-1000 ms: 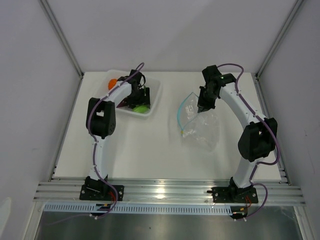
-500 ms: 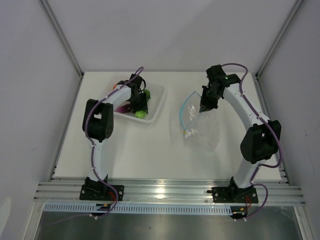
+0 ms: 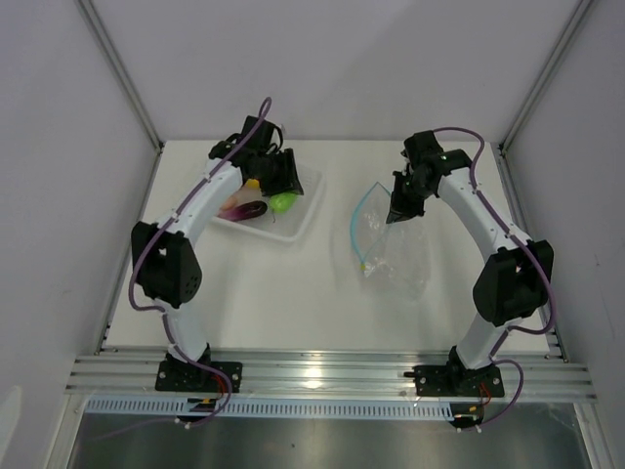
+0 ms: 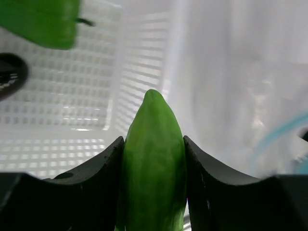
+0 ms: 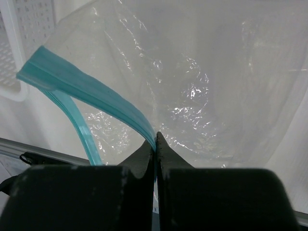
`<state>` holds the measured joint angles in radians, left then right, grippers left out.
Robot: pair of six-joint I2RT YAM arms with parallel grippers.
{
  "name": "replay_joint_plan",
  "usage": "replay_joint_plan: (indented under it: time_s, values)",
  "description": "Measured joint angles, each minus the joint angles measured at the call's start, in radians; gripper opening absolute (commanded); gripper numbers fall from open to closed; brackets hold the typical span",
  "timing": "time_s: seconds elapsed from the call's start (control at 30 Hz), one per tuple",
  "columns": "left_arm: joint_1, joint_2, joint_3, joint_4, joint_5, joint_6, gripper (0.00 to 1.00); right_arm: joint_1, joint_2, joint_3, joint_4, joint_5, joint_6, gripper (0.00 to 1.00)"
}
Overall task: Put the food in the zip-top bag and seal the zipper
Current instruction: Pick up the fake vegetable from the bin, then place the fake vegetable in the zipper food storage bag.
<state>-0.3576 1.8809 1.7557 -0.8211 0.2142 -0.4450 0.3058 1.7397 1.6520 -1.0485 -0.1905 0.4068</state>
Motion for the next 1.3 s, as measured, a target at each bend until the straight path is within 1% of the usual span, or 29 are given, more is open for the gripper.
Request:
replay_joint_plan:
  time_s: [0.13, 0.23, 0.33, 0.47, 0.63, 0.83, 0.93, 1.07, 1.2, 1.3]
  values:
    - [-0.078, -0.088, -0.001, 0.04, 0.126, -0.012, 0.01, 0.01, -0.004, -0.03, 0.015, -0.018, 0.003, 0.0]
    - [-0.161, -0.154, -0.045, 0.124, 0.237, -0.048, 0.0, 0.028, -0.005, -0.04, 0.027, -0.028, 0.003, 0.0]
    - [-0.239, -0.176, -0.066, 0.201, 0.324, -0.088, 0.01, 0.038, -0.009, -0.042, 0.034, -0.042, 0.005, 0.0]
    - [-0.297, -0.177, -0.121, 0.278, 0.396, -0.143, 0.01, 0.037, -0.025, -0.042, 0.037, -0.069, 0.013, 0.0]
    - [-0.32, -0.172, -0.192, 0.293, 0.412, -0.184, 0.01, 0.03, -0.047, -0.042, 0.037, -0.109, 0.031, 0.0]
    - [-0.325, -0.142, -0.186, 0.286, 0.407, -0.203, 0.02, 0.024, -0.068, -0.042, 0.038, -0.16, 0.056, 0.0]
    - [-0.326, -0.086, -0.132, 0.273, 0.406, -0.21, 0.0, 0.024, -0.08, -0.042, 0.038, -0.183, 0.066, 0.0]
    - [-0.326, 0.007, -0.016, 0.211, 0.38, -0.215, 0.01, 0.024, -0.09, -0.042, 0.038, -0.205, 0.071, 0.0]
    - [-0.325, 0.058, 0.06, 0.146, 0.321, -0.23, 0.01, 0.021, -0.092, -0.042, 0.036, -0.214, 0.071, 0.0]
    - [-0.325, 0.069, 0.077, 0.134, 0.263, -0.241, 0.01, 0.012, -0.092, -0.042, 0.035, -0.225, 0.073, 0.0]
